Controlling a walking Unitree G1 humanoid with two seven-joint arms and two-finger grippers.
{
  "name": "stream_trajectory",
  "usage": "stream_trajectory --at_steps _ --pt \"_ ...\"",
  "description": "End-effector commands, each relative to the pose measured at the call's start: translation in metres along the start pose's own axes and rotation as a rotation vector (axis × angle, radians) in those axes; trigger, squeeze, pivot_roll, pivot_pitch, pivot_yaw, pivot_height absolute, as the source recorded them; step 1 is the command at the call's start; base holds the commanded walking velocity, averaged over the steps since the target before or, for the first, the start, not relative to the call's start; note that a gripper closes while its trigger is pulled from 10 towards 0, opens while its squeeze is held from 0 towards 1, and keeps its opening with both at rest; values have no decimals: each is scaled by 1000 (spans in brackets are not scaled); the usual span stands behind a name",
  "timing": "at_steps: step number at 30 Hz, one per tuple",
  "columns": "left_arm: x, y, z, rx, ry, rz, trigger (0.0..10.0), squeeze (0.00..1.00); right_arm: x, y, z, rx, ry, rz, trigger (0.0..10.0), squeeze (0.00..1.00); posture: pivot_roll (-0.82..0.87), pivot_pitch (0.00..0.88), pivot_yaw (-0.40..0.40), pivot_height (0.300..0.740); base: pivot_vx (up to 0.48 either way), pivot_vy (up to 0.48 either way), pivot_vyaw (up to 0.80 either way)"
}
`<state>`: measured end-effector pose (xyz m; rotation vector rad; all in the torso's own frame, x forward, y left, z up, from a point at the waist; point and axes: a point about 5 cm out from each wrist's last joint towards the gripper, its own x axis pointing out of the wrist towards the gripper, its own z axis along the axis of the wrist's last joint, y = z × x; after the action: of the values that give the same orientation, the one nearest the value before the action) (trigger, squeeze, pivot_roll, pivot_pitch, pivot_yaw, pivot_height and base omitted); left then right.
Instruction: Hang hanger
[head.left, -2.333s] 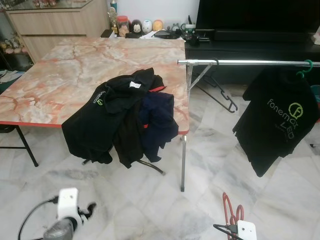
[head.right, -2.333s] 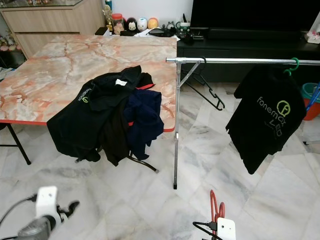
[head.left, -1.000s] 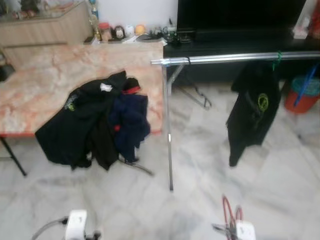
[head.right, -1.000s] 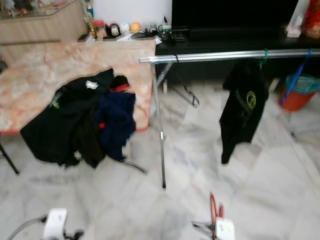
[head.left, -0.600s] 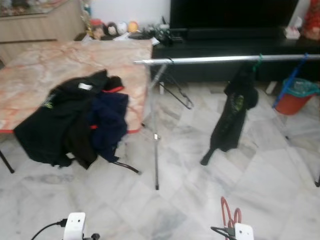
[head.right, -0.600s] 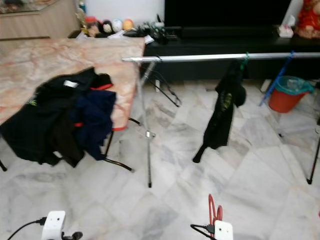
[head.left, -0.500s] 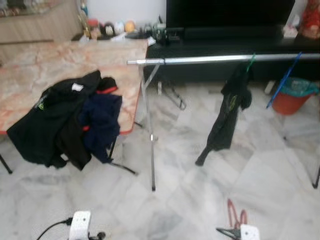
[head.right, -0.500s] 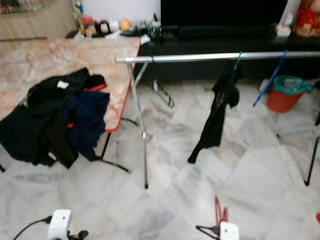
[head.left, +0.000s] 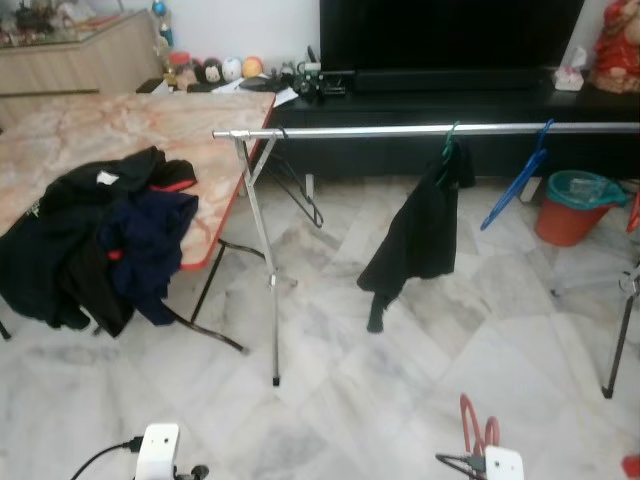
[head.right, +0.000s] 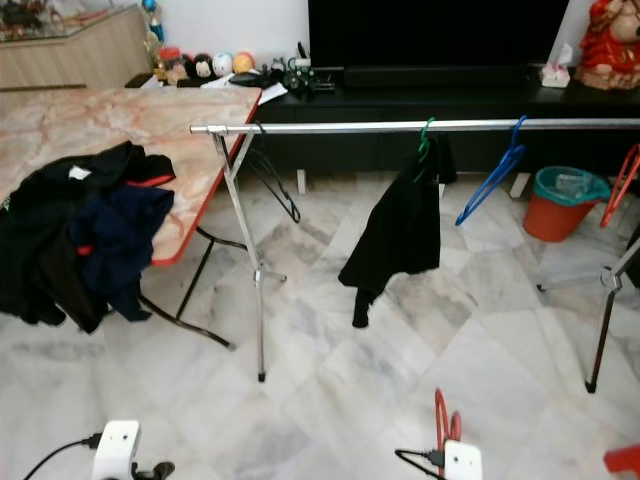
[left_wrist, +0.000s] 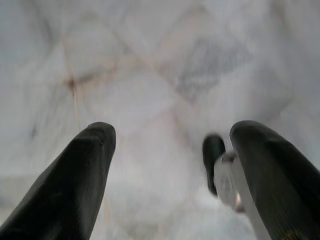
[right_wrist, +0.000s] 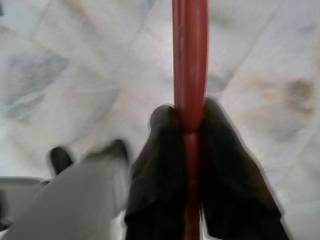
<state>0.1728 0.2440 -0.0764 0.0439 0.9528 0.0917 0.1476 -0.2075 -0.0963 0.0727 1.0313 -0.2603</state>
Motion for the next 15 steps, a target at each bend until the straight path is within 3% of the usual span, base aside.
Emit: stream_trajectory --at_steps 1,15 --pt "1 0 5 19 -13 11 10000 0 0 -5 -1 5 1 -14 10000 0 -103 0 31 740 0 0 0" --pt "2 5 23 5 -101 32 10000 0 0 -8 4 -3 -16 -23 10000 0 -96 0 17 740 0 0 0"
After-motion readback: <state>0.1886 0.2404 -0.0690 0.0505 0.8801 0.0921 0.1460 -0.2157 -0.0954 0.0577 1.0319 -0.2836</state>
